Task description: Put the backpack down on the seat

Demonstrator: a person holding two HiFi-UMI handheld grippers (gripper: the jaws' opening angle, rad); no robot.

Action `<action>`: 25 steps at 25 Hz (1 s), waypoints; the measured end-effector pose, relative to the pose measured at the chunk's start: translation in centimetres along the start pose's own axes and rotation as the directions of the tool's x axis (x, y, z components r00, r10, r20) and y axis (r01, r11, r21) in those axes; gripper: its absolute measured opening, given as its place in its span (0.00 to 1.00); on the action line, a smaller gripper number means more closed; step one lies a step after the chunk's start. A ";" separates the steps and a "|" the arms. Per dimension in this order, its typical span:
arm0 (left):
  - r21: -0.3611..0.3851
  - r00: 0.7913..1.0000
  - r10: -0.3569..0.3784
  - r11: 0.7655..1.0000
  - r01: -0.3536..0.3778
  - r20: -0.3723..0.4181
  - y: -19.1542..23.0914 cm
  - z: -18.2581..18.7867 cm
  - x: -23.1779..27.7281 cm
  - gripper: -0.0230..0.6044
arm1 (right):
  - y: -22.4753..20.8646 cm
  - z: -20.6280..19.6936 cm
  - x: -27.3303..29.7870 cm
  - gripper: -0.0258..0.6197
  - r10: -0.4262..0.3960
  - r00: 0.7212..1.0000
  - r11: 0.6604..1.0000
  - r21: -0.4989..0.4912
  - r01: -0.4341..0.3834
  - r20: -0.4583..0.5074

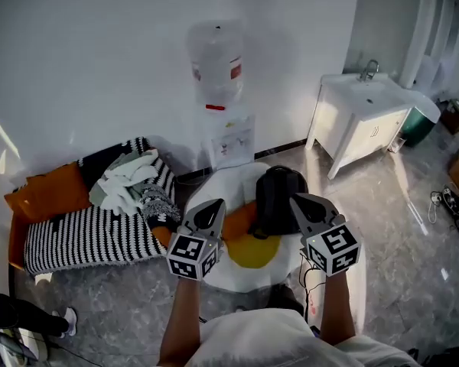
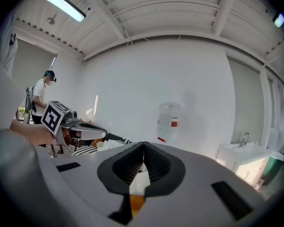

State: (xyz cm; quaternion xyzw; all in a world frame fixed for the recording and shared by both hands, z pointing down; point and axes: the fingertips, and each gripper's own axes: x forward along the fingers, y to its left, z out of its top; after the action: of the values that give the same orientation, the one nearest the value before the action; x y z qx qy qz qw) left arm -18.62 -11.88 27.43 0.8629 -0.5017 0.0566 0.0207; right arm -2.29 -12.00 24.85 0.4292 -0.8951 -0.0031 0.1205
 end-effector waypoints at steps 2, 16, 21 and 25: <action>0.018 1.000 0.003 1.000 -0.004 0.016 0.2 1.2 -0.3 0.02 | 0.3 1.1 0.3 0.05 0.008 1.000 1.000 -0.013 -0.007 0.017; 0.166 0.983 0.021 0.985 -0.052 0.180 -1.6 10.4 -2.2 0.02 | 2.7 8.2 -0.6 0.05 0.057 0.993 0.988 -0.146 -0.041 0.106; 0.175 0.986 0.008 0.984 -0.038 0.167 -2.0 10.2 -1.6 0.02 | 2.8 9.0 -0.6 0.04 0.051 0.992 0.988 -0.154 -0.034 0.111; 0.179 0.988 -0.010 0.984 -0.019 0.155 -2.7 9.7 -1.2 0.02 | 2.5 8.6 -0.7 0.04 0.048 0.995 0.988 -0.152 -0.033 0.093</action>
State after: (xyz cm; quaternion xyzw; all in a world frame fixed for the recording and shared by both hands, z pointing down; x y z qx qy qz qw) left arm -16.16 -10.40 17.70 0.8619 -0.4966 0.0341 -0.0967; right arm -5.63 -10.77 16.64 0.4001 -0.9056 -0.0888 0.1093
